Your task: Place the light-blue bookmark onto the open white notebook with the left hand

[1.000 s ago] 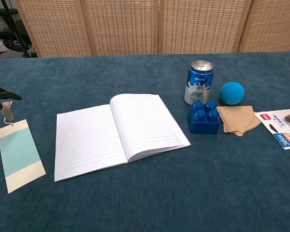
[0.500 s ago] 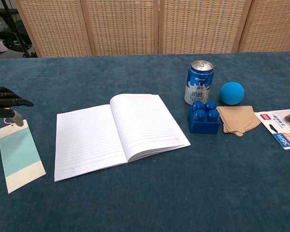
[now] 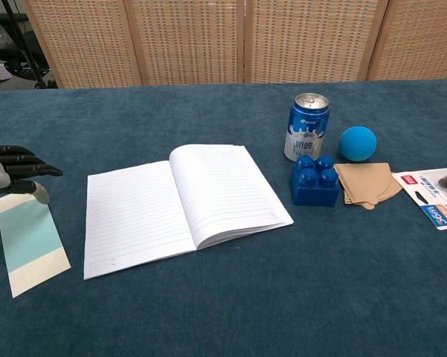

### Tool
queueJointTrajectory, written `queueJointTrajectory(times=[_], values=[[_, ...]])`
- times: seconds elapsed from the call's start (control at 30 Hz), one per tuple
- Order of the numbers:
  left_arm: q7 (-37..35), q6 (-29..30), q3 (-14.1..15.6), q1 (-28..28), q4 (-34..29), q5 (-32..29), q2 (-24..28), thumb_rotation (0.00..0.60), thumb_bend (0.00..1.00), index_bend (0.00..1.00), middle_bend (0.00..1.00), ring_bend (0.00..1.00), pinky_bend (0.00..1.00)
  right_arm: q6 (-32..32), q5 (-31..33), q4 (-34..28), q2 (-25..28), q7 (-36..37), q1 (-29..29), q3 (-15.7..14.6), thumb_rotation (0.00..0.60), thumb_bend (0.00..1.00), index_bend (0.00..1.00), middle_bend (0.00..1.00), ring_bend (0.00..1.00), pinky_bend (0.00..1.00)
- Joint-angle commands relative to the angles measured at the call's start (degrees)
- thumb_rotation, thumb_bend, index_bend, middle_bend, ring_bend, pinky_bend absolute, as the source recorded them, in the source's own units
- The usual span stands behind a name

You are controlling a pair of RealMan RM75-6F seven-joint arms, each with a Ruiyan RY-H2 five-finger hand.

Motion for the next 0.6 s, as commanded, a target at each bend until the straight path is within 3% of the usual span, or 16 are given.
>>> queueJointTrajectory(times=[0.03, 0.6], values=[[0.08, 0.05, 0.12, -0.12, 0.15, -0.07, -0.31, 0.600, 0.25, 0.24, 0.00, 0.00, 0.00, -0.02, 0.00, 0.00, 0.00, -0.03, 0.01, 0.00, 0.600, 0.08, 0.03, 0.00, 0.00, 0.00], [-0.50, 1.21, 1.29, -0.13, 2.60, -0.16, -2.82, 0.600, 0.25, 0.24, 0.00, 0.00, 0.00, 0.06, -0.02, -0.04, 0.08, 0.30, -0.03, 0.02, 0.600, 0.08, 0.03, 0.00, 0.00, 0.00]])
